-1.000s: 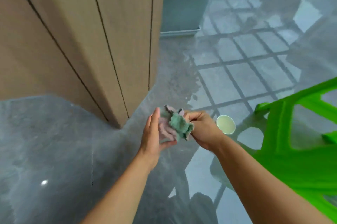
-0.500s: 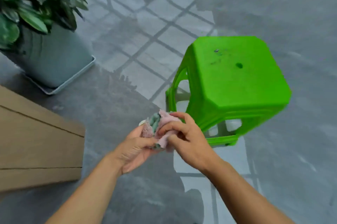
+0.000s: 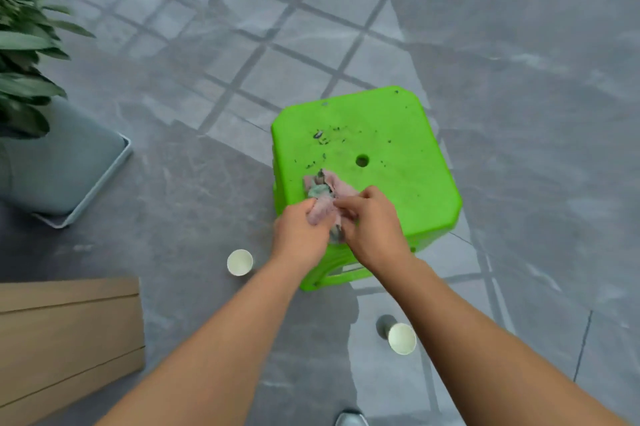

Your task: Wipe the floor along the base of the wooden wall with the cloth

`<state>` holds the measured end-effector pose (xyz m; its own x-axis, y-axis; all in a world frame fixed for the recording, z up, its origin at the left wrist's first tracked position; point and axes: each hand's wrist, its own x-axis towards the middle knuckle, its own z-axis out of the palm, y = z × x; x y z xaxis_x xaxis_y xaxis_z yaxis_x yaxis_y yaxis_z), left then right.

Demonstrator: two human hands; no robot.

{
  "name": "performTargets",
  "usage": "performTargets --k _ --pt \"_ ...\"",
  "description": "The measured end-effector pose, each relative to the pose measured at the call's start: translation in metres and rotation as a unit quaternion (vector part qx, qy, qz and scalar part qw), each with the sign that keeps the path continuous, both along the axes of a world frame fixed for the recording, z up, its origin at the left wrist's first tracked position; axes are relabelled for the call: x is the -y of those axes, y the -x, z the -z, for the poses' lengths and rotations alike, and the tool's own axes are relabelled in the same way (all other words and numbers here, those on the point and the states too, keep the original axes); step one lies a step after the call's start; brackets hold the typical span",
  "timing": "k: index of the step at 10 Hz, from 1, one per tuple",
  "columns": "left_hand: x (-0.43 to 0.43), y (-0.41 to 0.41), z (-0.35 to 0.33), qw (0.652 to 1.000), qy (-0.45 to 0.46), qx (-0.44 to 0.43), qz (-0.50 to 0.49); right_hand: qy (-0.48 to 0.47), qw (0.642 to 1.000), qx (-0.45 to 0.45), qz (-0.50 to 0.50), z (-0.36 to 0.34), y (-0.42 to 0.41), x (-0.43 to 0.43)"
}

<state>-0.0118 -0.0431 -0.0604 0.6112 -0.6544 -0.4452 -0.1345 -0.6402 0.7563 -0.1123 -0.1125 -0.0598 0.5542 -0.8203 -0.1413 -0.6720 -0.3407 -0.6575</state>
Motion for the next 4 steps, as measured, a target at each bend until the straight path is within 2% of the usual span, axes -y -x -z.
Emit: performTargets --k 1,2,3,4 --pt "-0.004 -0.003 0.022 0.992 -0.011 0.124 0.005 0.031 0.999 0.014 0.0 0.022 -0.01 -0.001" --pt "-0.005 -0.001 0.004 0.991 -0.028 0.128 0.031 0.021 0.999 -0.041 -0.009 0.018 -0.01 -0.006" --pt "-0.005 -0.014 -0.028 0.987 -0.107 0.05 0.112 -0.076 0.99 -0.107 -0.06 -0.015 -0.016 0.002" --pt "-0.035 -0.031 -0.053 0.978 -0.134 -0.003 0.158 -0.097 0.968 -0.213 -0.087 -0.059 -0.02 0.007"
